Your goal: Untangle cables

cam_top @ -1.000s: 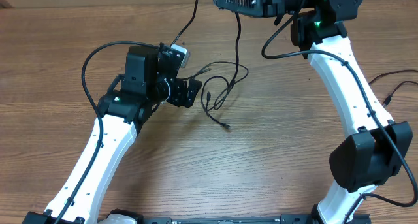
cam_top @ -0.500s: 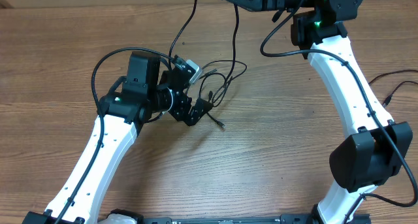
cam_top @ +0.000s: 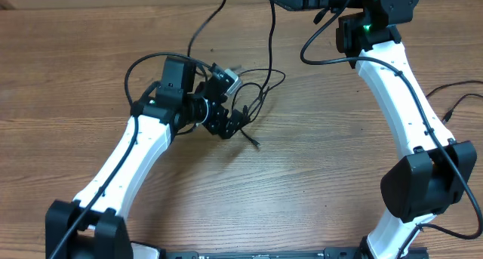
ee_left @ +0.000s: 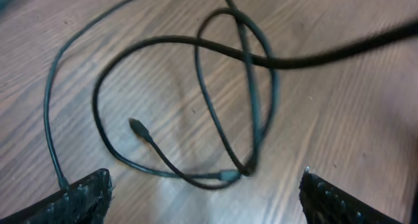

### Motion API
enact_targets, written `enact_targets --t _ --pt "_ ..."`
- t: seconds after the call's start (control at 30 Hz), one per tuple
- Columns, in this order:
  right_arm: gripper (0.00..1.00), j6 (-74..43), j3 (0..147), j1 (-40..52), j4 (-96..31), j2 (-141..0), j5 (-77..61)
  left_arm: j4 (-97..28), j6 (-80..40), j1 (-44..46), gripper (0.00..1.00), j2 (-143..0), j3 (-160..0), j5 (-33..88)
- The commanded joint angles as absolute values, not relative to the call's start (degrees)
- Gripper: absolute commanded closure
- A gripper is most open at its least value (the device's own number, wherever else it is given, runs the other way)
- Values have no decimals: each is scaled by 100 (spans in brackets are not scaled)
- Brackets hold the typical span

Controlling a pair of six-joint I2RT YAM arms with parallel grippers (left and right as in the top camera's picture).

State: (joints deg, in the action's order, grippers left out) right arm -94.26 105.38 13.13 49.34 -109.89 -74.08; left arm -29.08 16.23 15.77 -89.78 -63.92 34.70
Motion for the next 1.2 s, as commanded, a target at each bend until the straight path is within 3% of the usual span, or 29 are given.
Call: enact_targets --t 0.0,0.13,0.4,0.47,0.57,0.7,0.93,1.17 --pt "96 -9452 10659 1310 4965 -10842 -7341 -2681 1431 1625 8 -9083 -6447 3863" --pt "96 -9450 10659 1310 4965 -10842 -7341 -2512 1431 1686 10 -9203 -6447 3992" --pt "96 -9448 10659 1310 4965 -10842 -7363 -2394 1413 1796 24 -9502 -6447 4010" --pt "96 -9448 10659 1310 4965 -10842 -7363 -2390 1411 1802 38 -9550 -6447 4012" --pt "96 -9445 10659 1310 4965 -10842 -7378 -2342 1404 1802 70 -9553 -6447 4012" --pt "96 -9428 10659 1310 4963 -10842 -7456 -2241 1304 1802 96 -9553 -6447 4010" --pt "96 -9408 10659 1308 4963 -10842 -7620 -2246 1142 1791 96 -9553 -6447 3754" --pt "96 -9411 10659 1308 4963 -10842 -7616 -2443 -1017 1680 96 -9553 -6447 1151"
